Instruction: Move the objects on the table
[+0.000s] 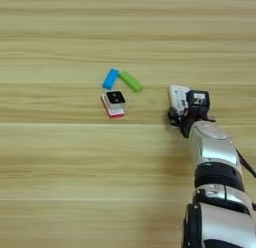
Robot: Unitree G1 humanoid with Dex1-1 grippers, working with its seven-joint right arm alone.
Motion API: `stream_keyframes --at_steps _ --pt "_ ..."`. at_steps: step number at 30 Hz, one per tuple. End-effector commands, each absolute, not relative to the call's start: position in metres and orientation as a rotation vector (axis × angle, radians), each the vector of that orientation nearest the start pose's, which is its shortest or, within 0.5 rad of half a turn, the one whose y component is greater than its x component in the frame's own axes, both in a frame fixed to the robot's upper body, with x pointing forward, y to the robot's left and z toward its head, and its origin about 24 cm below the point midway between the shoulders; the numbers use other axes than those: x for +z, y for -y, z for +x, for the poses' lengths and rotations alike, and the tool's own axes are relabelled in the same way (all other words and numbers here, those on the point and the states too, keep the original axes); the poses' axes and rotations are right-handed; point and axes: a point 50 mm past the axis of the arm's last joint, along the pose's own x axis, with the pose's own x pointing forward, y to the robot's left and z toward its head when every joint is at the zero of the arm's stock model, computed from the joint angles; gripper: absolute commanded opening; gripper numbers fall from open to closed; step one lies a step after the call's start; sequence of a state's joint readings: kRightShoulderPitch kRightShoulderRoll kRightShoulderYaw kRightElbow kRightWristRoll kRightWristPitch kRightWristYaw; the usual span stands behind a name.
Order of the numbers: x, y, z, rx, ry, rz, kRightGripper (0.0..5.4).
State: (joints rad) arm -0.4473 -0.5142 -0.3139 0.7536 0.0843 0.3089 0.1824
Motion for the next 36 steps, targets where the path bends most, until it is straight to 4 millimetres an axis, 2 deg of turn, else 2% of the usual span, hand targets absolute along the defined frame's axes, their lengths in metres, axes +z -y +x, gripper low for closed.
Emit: stream_keyframes --at_steps 1,11,36 --pt "0.057 0.340 0.306 -0.297 -0.436 -0.134 2.91" --pt "0.059 0.340 0.307 -0.296 -0.422 -0.129 2.91" --pt "0.081 0.327 0.307 -0.266 -0.295 -0.118 2.91"
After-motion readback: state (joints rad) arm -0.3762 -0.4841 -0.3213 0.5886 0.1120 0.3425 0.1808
